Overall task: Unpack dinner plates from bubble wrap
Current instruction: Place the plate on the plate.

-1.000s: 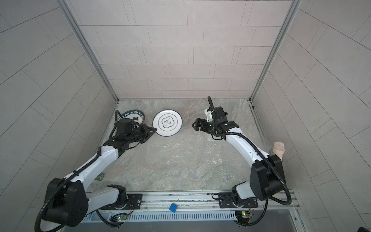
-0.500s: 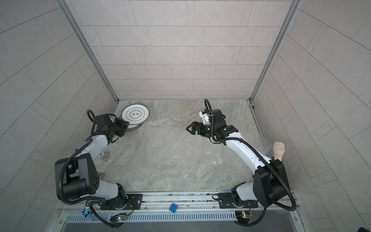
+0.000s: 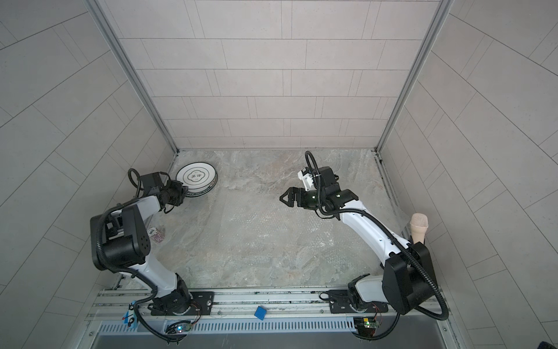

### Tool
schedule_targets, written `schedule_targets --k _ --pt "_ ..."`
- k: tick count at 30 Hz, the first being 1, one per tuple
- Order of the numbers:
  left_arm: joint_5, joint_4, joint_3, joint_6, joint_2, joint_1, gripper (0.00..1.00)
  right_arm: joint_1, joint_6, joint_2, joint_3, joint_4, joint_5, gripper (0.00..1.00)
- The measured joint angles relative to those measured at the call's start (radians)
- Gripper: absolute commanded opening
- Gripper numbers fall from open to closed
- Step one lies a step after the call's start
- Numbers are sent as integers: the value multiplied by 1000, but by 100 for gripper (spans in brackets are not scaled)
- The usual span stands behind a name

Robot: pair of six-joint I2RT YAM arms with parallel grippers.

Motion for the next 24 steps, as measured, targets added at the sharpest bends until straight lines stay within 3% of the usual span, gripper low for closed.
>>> schedule_targets --k 16,18,21,24 --pt "1 7 27 27 82 1 1 0 -3 2 -2 -16 5 100" --pt "2 12 28 27 85 1 5 0 -3 3 -2 -16 5 100" --pt "2 18 28 30 87 1 21 0 -3 6 -2 -16 6 100" --pt "0 27 28 31 89 1 28 0 -2 13 -2 -16 7 100"
